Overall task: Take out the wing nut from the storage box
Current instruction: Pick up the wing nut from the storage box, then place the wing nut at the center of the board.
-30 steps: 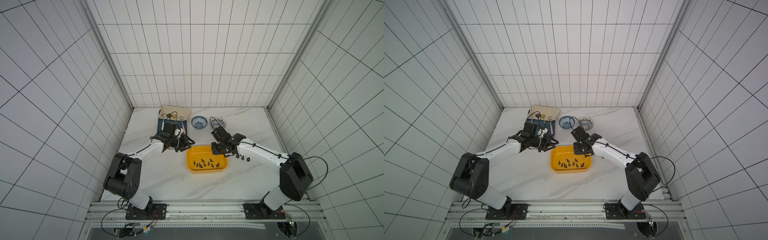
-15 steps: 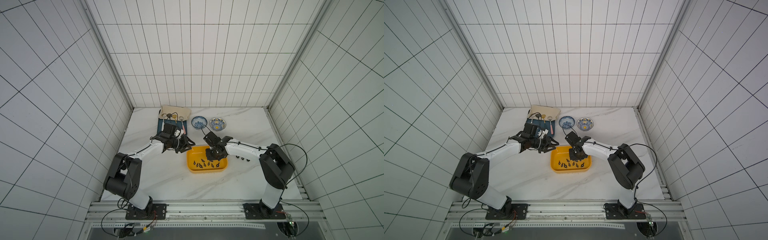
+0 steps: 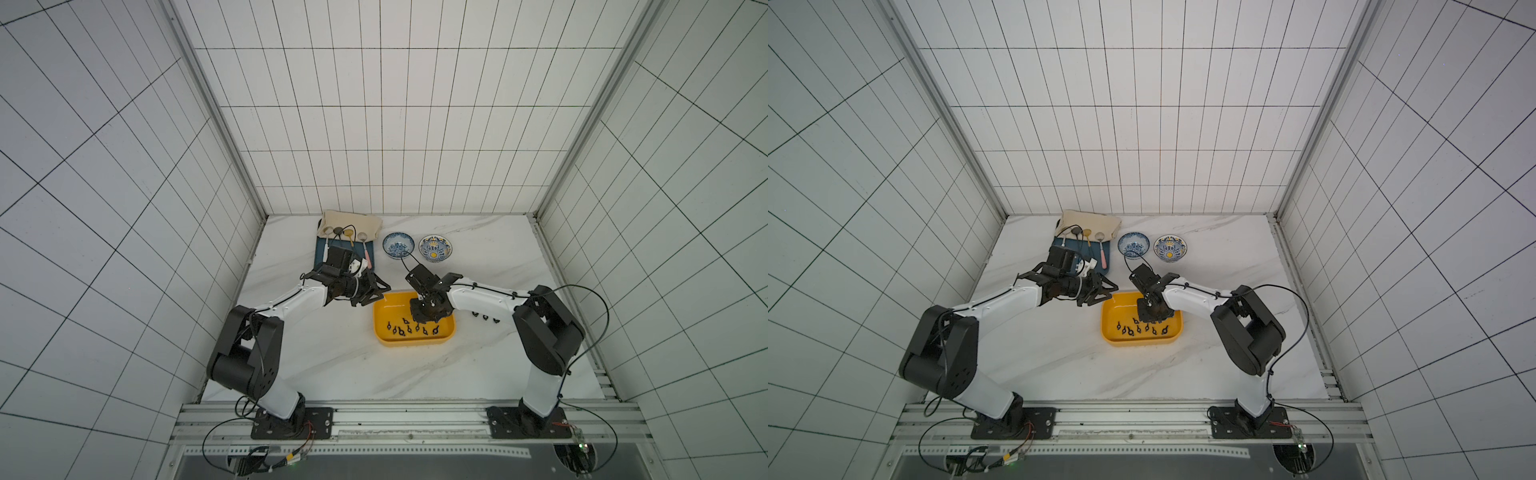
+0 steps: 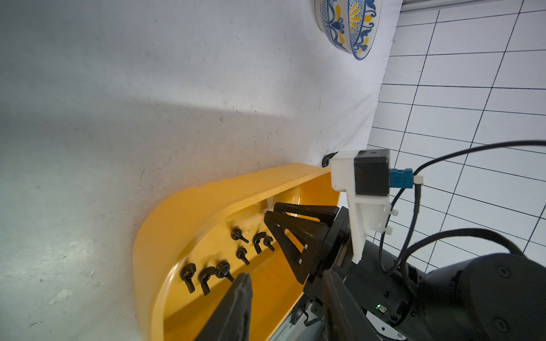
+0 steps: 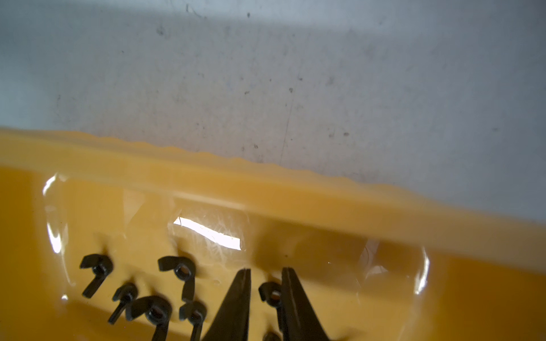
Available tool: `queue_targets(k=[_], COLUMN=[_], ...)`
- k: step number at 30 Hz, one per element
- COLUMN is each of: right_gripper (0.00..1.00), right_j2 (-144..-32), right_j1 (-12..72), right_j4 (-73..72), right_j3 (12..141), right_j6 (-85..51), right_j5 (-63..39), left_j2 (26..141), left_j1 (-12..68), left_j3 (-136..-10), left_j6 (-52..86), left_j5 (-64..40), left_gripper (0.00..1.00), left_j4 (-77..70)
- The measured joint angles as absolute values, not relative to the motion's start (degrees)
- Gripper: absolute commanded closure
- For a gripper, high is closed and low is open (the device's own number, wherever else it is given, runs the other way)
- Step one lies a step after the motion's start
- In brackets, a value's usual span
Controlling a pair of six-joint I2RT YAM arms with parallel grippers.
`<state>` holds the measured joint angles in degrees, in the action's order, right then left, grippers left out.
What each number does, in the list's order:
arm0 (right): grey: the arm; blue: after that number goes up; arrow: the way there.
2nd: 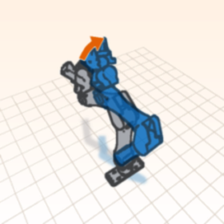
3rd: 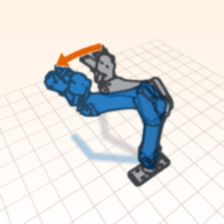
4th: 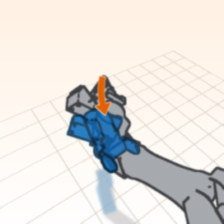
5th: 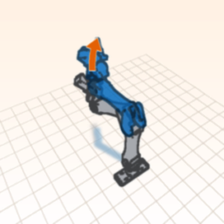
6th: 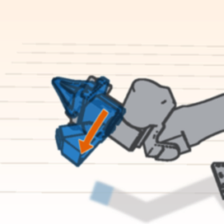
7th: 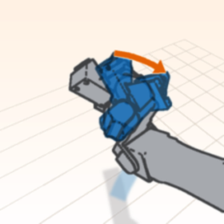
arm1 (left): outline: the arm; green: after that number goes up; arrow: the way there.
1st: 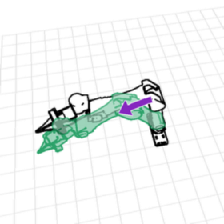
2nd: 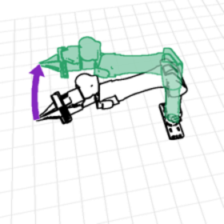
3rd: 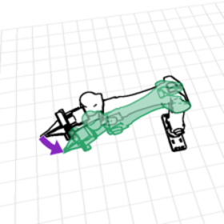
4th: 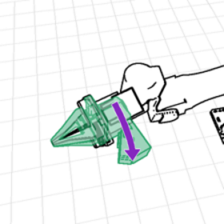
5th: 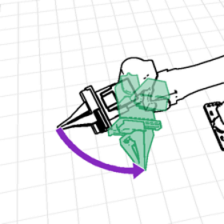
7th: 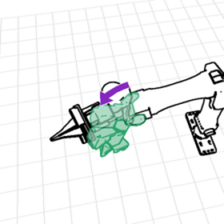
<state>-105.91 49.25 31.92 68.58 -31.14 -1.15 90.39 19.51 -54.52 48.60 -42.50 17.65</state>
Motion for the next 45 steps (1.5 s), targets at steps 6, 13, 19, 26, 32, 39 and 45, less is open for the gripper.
queue_targets(k=[6,13,19,26,32,39,45], right_gripper=[0.85,0.97,0.99,1.0,1.0,1.0,1.0], right_j2=[-106.72,-106.67,-105.67,-104.01,-102.96,-98.8,-91.94], right_j1=[49.25,49.25,49.25,48.66,47.75,45.84,36.29], right_j4=[31.88,31.53,31.55,31.73,32.47,34.59,36.07], right_j3=[68.69,68.69,68.69,69.97,70.02,70.02,69.58], right_j6=[-31.14,-31.4,-31.51,-31.27,-30.79,-30.04,-29.02], right_j5=[-1.23,-0.69,1.23,2.63,2.83,3.92,5.04], left_j2=[90.39,90.39,90.39,90.39,90.39,91.44,93.73], left_j1=[19.51,19.51,19.51,19.55,20.75,25.32,31.29], left_j3=[-54.5,-54.5,-54.5,-54.5,-54.52,-56.86,-63.05], left_j6=[48.6,48.6,48.6,48.6,48.62,48.9,49.89], left_j5=[-42.5,-42.48,-42.5,-42.48,-42.44,-41.69,-40.73], left_gripper=[0.58,0.58,0.58,0.58,0.58,0.58,0.57], left_j4=[17.61,17.58,17.56,17.56,17.56,17.87,17.8])
